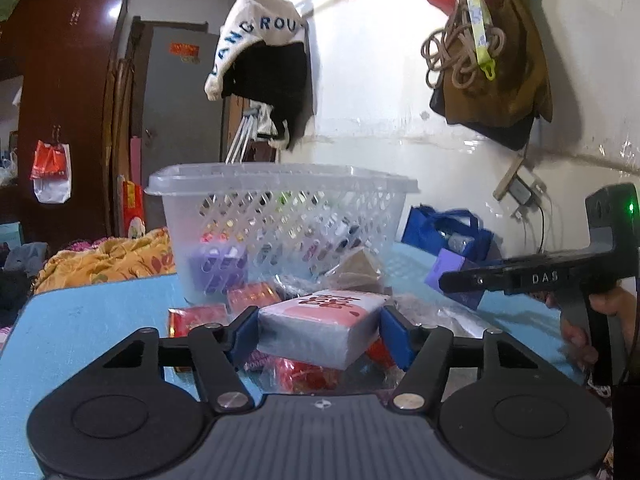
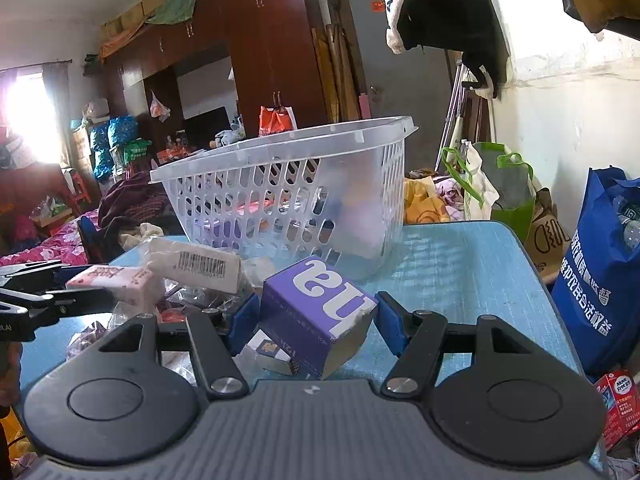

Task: Organize objects
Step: 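Lift both held boxes over the white basket and open both grippers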

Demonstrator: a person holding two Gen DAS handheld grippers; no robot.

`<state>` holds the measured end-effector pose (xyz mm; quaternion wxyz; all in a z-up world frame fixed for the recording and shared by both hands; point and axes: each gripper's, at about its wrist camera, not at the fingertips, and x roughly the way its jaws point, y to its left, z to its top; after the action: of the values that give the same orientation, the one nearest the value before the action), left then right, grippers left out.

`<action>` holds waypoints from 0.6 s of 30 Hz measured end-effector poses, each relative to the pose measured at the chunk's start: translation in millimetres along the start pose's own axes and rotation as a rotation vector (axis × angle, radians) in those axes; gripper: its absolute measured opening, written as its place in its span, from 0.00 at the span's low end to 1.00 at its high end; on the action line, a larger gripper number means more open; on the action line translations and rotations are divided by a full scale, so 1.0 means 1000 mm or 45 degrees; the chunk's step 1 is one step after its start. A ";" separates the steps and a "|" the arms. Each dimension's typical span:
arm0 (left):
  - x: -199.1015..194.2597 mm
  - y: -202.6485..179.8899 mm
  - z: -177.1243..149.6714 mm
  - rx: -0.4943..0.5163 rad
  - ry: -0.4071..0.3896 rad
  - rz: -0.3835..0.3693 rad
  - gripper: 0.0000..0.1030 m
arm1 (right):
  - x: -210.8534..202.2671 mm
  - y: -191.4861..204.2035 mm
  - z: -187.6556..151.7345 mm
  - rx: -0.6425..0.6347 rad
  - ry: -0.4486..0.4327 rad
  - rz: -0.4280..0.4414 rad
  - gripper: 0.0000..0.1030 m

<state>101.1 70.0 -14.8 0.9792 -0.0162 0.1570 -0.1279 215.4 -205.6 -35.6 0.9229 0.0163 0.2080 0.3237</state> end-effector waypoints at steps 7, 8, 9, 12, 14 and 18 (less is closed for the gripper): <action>-0.022 0.010 0.005 -0.081 -0.119 0.021 0.65 | -0.008 0.003 0.000 -0.014 -0.065 0.005 0.64; -0.024 0.012 0.007 -0.090 -0.132 0.026 0.65 | -0.010 0.003 0.000 -0.015 -0.072 0.011 0.64; -0.026 0.013 0.008 -0.103 -0.147 0.032 0.64 | -0.012 0.003 0.002 -0.011 -0.078 0.022 0.64; -0.032 0.018 0.013 -0.143 -0.193 0.049 0.64 | -0.027 0.006 0.013 0.007 -0.136 0.057 0.64; -0.035 0.022 0.021 -0.174 -0.235 0.065 0.64 | -0.042 0.015 0.030 -0.020 -0.197 0.051 0.64; -0.030 0.028 0.056 -0.227 -0.318 0.138 0.64 | -0.047 0.036 0.081 -0.111 -0.248 0.038 0.64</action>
<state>98.1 104.2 45.9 0.9912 -0.1102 0.0452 -0.0574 193.1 -197.4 61.6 0.9336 0.0107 0.1028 0.3430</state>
